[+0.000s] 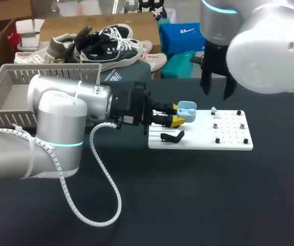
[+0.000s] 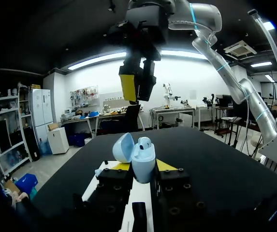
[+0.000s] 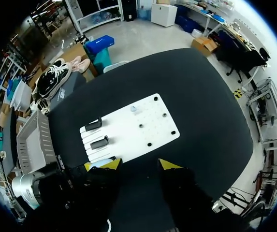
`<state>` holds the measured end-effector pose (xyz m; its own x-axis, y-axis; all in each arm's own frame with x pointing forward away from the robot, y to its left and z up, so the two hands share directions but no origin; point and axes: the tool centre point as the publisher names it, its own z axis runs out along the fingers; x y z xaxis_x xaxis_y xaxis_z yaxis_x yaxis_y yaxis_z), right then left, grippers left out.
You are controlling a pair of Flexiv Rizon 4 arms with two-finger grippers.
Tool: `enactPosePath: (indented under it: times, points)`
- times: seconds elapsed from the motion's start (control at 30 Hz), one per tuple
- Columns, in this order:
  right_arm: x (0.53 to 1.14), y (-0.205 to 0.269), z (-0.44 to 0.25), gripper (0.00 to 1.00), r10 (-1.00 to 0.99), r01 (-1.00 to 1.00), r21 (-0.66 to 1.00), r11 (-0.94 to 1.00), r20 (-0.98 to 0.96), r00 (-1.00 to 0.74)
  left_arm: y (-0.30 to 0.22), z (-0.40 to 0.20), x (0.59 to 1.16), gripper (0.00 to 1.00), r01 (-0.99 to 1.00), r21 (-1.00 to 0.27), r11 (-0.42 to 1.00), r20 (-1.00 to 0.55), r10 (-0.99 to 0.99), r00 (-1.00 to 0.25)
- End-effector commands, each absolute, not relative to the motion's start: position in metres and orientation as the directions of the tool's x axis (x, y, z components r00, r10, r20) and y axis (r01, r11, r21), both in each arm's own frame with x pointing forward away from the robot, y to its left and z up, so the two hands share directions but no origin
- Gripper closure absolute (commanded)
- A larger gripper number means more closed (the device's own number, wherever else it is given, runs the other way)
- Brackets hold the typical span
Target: Pick up each earbud case from the left stands, insert the matching earbuds, close the lid, and place the case in the box.
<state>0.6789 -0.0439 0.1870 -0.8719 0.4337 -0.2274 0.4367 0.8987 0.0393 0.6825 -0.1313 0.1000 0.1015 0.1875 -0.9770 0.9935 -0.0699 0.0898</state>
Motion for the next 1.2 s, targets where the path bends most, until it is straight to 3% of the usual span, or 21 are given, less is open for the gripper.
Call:
enactPosePath:
  times: [0.03, 0.47, 0.53, 0.67, 1.2]
  points:
    - [0.685, -0.056, 0.182, 0.52, 0.403, 0.381, 0.137, 0.914, -0.217, -0.889, -0.132, 0.1, 0.681, 1.0, 0.994, 0.092, -0.065, -0.977, 0.187, 0.102]
    - [0.734, -0.069, 0.16, 0.49, 0.287, 0.279, 0.067, 0.958, -0.269, -0.919, -0.132, 0.1, 0.681, 1.0, 0.994, 0.092, -0.065, -0.977, 0.187, 0.102]
    - [0.739, -0.068, 0.155, 0.33, 0.257, 0.253, 0.05, 0.966, -0.278, -0.926, -0.132, 0.1, 0.681, 1.0, 0.994, 0.092, -0.065, -0.977, 0.187, 0.102]
    - [0.746, -0.073, 0.14, 0.23, 0.253, 0.245, 0.061, 0.968, -0.248, -0.935, -0.132, 0.1, 0.681, 1.0, 0.994, 0.092, -0.065, -0.977, 0.187, 0.102]
    - [0.772, -0.08, 0.085, 0.28, 0.283, 0.273, 0.088, 0.958, -0.153, -0.947, -0.132, 0.1, 0.681, 1.0, 0.994, 0.092, -0.065, -0.977, 0.187, 0.102]
